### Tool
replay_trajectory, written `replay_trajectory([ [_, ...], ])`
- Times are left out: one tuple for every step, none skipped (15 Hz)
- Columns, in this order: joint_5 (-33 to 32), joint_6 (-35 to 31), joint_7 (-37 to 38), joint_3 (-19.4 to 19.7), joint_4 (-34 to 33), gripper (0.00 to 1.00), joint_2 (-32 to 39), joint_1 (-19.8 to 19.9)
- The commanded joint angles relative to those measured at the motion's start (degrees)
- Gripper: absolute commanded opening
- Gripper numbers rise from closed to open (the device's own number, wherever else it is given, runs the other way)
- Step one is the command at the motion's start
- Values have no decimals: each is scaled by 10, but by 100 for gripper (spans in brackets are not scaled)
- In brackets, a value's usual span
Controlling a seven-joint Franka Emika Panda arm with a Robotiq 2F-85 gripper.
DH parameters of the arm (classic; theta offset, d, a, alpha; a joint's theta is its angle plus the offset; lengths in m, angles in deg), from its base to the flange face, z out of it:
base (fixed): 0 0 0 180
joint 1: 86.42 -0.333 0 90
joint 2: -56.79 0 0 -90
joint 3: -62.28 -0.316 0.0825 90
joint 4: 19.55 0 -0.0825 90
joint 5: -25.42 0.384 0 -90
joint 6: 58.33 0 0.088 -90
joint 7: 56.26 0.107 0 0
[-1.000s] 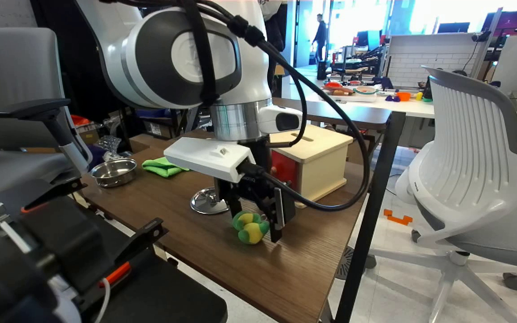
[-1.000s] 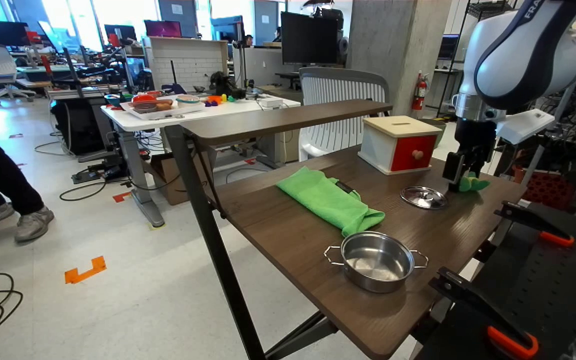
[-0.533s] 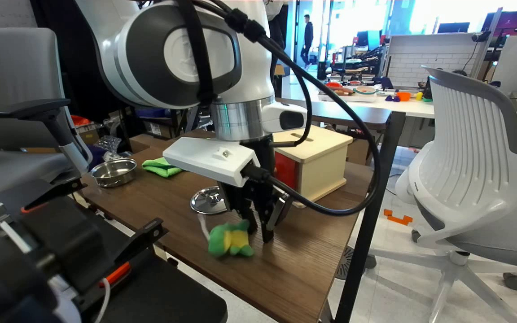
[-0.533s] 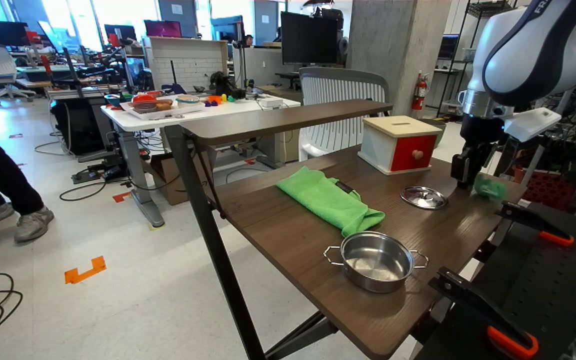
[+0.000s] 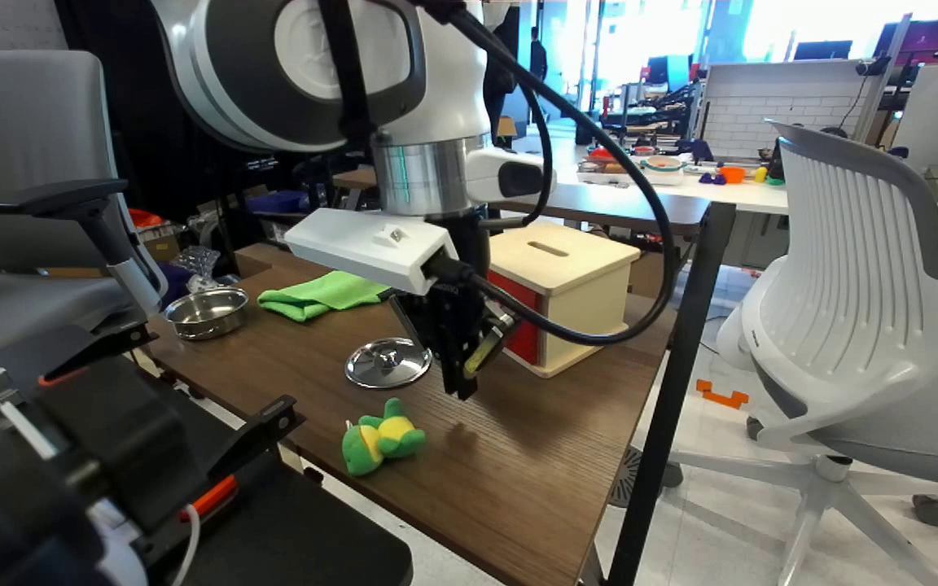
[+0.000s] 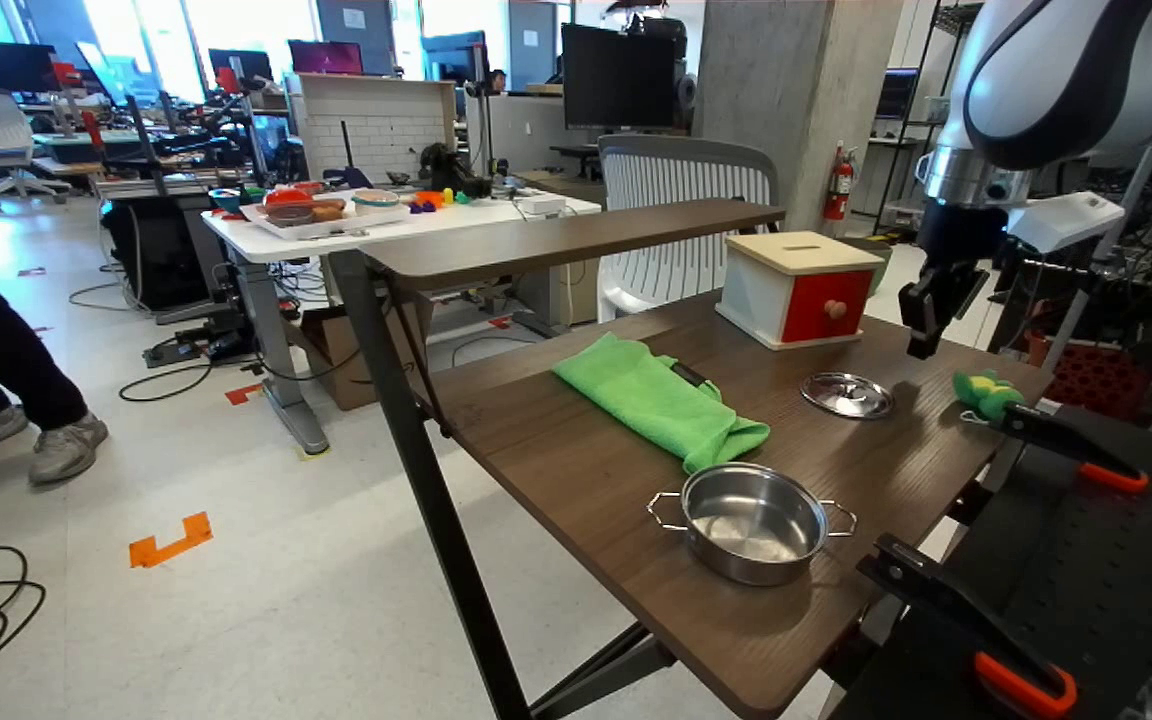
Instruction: Move the green object to the left
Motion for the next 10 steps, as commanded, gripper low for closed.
replay_trajectory([
  [12,32,-8,3,22,45,-42,1],
  [12,32,-13,3,30,53,-49,4],
  [11,34,-23,2,39,59,-55,8],
  [12,36,-32,1,48,68,-60,13],
  [14,44,-41,0,56,74,-64,17],
  [21,49,-48,-2,63,83,-66,22],
  [27,58,-58,-5,69,89,-66,28],
  [38,60,-66,-7,75,96,-66,33],
  [52,63,-81,-14,77,100,-64,43],
  [64,68,-93,-18,80,100,-63,49],
])
